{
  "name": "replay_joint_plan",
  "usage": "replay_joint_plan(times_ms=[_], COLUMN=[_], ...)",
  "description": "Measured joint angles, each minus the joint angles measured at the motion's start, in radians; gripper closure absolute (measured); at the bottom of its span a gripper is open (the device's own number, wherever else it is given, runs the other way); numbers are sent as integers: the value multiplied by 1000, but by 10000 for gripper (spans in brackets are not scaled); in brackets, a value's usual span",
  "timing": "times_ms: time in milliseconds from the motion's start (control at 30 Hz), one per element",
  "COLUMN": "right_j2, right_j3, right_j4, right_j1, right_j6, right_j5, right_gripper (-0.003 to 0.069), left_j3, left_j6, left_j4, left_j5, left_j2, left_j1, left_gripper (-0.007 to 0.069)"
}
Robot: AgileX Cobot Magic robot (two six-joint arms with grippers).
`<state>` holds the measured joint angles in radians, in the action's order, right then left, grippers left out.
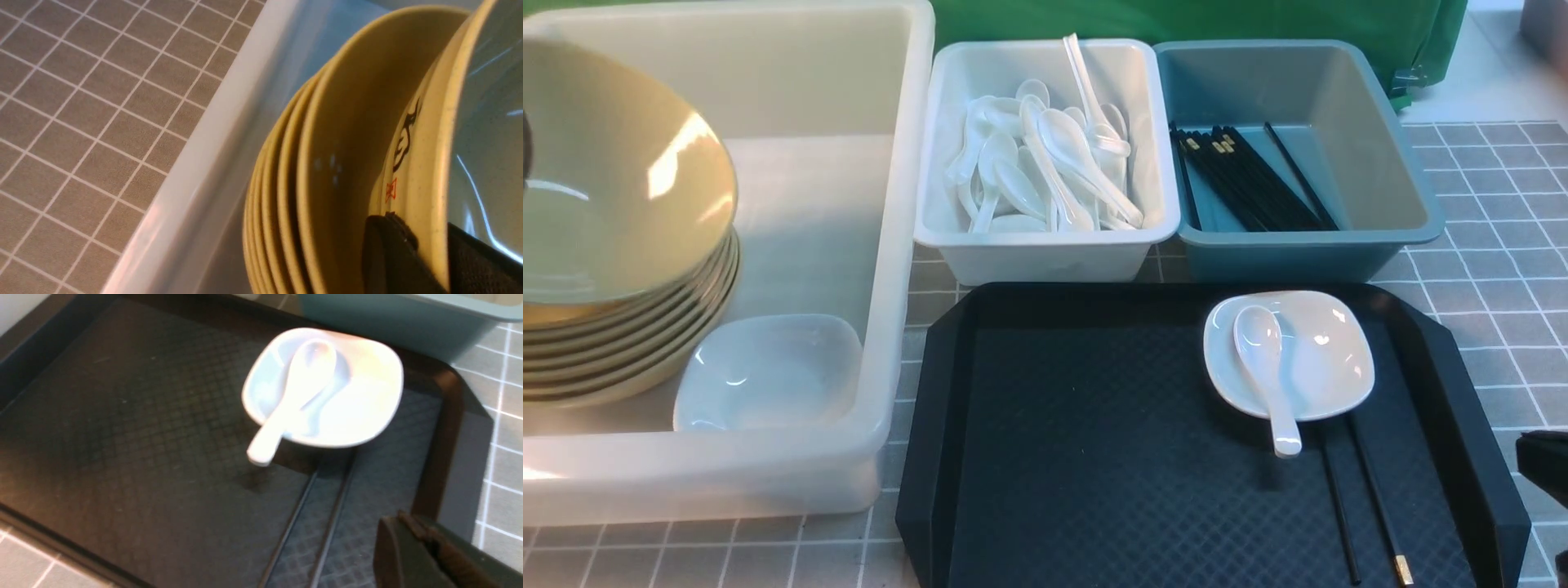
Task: On grey table put chopsticks spoon bowls plates into blue grey white boxes.
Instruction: 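Place the tan bowl onto the bowl stack in the left bin with the left gripper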
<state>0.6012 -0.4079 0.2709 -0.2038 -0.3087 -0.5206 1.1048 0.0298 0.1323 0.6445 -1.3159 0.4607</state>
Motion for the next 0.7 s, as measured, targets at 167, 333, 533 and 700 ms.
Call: replay_joint_plan(times_ms=[167, 333, 533, 700], right_j2=[0, 0, 24, 94], right_j3=[13, 64, 75, 73], right_j4=[7, 11, 14, 14], right_j1=[-6, -6, -6, -6], right_j6=[-1, 46, 87, 99], right_j5=[15, 75, 83, 89], right_gripper=[624, 621, 568, 498], left_j3=[-4, -4, -4, -26], left_j6=[45, 47, 25, 69], left_j4=[-27, -48, 5, 94], left_j5=[-22, -40, -34, -44], left_j2=[-22, 28, 202, 250], left_j1=[0, 0, 0, -43], left_gripper=[420, 157, 4, 114])
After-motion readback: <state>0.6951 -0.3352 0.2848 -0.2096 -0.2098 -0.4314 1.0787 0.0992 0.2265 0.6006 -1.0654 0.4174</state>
